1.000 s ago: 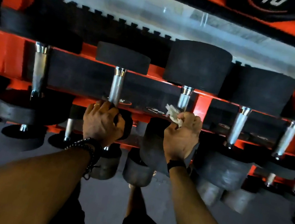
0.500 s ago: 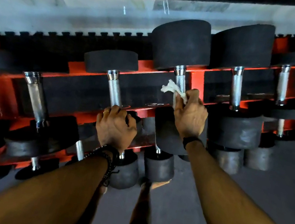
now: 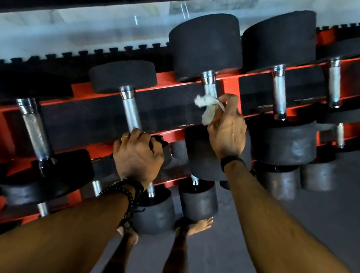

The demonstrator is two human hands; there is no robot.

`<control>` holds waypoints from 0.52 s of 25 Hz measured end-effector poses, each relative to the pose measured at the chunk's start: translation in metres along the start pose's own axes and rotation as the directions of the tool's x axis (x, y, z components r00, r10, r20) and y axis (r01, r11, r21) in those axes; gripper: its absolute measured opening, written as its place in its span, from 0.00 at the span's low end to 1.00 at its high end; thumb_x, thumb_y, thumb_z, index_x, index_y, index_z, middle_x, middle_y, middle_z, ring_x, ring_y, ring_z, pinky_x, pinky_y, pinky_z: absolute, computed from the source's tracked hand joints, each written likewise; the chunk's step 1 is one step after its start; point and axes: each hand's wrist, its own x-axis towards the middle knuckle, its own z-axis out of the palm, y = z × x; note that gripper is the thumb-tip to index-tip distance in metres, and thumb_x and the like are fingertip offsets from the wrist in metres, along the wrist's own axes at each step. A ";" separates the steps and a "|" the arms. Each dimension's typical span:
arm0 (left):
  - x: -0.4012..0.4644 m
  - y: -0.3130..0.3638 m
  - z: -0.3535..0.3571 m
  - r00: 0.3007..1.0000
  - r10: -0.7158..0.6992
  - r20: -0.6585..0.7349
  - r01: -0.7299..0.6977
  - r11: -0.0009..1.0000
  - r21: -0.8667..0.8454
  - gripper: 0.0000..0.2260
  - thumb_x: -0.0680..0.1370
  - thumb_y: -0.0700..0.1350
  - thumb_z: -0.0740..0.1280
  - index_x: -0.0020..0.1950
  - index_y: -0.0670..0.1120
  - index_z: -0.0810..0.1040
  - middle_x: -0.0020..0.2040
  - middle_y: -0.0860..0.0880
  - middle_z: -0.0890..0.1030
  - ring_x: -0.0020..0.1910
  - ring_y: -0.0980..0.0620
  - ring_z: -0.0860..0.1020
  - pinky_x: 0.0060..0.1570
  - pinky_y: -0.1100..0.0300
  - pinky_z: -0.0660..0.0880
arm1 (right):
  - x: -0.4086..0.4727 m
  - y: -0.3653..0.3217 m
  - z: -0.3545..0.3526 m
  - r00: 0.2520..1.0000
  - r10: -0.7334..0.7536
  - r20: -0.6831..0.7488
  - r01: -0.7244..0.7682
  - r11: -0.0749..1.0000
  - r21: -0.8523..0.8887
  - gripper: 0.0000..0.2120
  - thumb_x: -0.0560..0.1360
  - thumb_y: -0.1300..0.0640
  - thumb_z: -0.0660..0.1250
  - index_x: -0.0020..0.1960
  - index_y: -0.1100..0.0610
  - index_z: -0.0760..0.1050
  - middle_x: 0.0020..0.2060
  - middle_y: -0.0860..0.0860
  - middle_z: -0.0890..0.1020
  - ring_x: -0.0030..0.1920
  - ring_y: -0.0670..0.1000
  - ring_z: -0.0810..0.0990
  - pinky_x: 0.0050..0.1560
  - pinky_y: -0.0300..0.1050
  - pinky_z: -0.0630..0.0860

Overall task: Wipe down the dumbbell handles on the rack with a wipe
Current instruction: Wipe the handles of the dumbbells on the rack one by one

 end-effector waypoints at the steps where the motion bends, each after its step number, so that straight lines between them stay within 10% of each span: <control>1: 0.000 0.000 0.001 1.000 -0.004 0.004 0.004 1.000 0.002 0.10 0.72 0.44 0.63 0.36 0.41 0.80 0.40 0.45 0.81 0.41 0.41 0.78 0.44 0.50 0.73 | 0.000 -0.001 -0.002 1.000 -0.009 0.010 0.009 1.000 -0.002 0.14 0.74 0.65 0.65 0.58 0.60 0.70 0.45 0.59 0.82 0.39 0.64 0.80 0.35 0.49 0.69; 13: -0.001 0.001 0.000 1.000 -0.005 -0.019 0.005 1.000 -0.004 0.09 0.72 0.43 0.64 0.35 0.41 0.80 0.40 0.45 0.81 0.40 0.42 0.78 0.44 0.50 0.72 | 0.001 0.004 0.006 0.995 -0.069 -0.069 0.072 0.997 0.035 0.08 0.79 0.55 0.65 0.47 0.60 0.76 0.45 0.55 0.76 0.39 0.53 0.77 0.33 0.45 0.74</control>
